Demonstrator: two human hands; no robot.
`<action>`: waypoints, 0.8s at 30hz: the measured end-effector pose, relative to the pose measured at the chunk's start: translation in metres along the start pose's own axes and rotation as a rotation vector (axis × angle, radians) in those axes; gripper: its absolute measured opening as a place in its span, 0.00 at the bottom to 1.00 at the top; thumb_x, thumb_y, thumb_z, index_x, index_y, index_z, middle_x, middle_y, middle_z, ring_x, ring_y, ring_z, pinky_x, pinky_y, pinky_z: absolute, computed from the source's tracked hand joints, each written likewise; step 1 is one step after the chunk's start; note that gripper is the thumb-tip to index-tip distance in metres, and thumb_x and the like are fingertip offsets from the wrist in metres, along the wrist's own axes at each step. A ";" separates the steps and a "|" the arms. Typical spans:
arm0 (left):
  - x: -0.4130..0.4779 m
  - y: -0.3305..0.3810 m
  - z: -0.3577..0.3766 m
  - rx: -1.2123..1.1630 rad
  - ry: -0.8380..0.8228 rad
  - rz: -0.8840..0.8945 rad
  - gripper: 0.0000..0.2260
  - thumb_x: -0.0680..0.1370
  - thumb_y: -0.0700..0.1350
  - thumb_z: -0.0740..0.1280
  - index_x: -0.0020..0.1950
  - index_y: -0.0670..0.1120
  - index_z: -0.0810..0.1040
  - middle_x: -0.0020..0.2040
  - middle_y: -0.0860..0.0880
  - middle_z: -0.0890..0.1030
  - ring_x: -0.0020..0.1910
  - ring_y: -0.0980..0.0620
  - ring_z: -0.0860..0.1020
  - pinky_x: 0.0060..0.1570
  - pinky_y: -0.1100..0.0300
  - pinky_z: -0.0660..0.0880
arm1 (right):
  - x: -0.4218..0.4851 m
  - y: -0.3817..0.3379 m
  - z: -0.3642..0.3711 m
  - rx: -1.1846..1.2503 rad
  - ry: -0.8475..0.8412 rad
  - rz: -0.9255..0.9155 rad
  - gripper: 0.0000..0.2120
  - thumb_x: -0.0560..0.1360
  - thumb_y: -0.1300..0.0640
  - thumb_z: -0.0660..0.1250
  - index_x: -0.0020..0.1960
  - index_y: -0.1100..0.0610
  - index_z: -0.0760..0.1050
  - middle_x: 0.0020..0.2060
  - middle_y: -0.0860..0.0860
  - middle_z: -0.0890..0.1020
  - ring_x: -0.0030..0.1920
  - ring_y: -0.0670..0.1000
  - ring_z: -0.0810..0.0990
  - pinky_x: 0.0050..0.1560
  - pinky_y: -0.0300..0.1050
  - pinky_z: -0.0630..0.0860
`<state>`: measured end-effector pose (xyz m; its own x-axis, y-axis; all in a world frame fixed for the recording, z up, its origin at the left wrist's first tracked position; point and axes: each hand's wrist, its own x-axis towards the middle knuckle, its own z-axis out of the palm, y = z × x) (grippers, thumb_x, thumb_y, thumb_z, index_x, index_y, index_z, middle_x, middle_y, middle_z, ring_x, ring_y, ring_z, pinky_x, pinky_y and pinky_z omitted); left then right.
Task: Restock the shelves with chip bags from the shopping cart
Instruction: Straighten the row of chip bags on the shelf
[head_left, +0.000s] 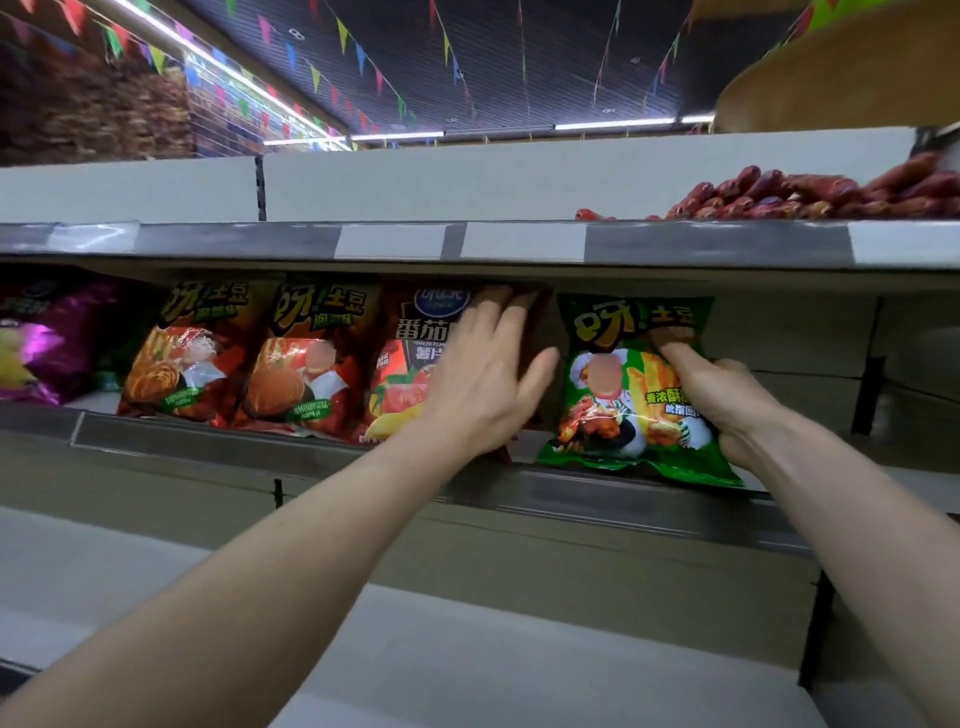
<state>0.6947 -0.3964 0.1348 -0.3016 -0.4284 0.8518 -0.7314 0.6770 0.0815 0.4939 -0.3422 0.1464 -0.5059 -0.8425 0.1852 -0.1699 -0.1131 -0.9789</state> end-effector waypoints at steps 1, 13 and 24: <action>0.004 0.011 0.005 -0.119 -0.062 -0.071 0.25 0.79 0.57 0.57 0.68 0.41 0.69 0.59 0.39 0.74 0.59 0.41 0.71 0.60 0.49 0.69 | 0.004 0.000 0.003 -0.012 0.005 0.001 0.24 0.77 0.46 0.67 0.61 0.65 0.71 0.40 0.57 0.80 0.33 0.54 0.79 0.32 0.43 0.75; 0.062 0.036 0.093 -0.906 -0.386 -0.798 0.31 0.77 0.61 0.64 0.75 0.46 0.65 0.73 0.47 0.67 0.71 0.46 0.67 0.64 0.60 0.63 | 0.080 0.008 0.021 -0.112 0.066 -0.003 0.30 0.80 0.38 0.53 0.64 0.62 0.74 0.58 0.62 0.78 0.52 0.60 0.79 0.49 0.45 0.72; 0.098 0.008 0.138 -1.176 -0.468 -0.930 0.22 0.78 0.59 0.63 0.64 0.45 0.76 0.55 0.43 0.80 0.53 0.45 0.79 0.54 0.53 0.77 | 0.137 0.009 0.045 0.017 -0.054 0.032 0.24 0.83 0.44 0.51 0.69 0.58 0.70 0.57 0.60 0.79 0.55 0.58 0.79 0.58 0.51 0.76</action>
<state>0.5743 -0.5156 0.1475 -0.3528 -0.9335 0.0642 0.0394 0.0537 0.9978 0.4609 -0.4823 0.1590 -0.4641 -0.8731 0.1495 -0.1401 -0.0943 -0.9856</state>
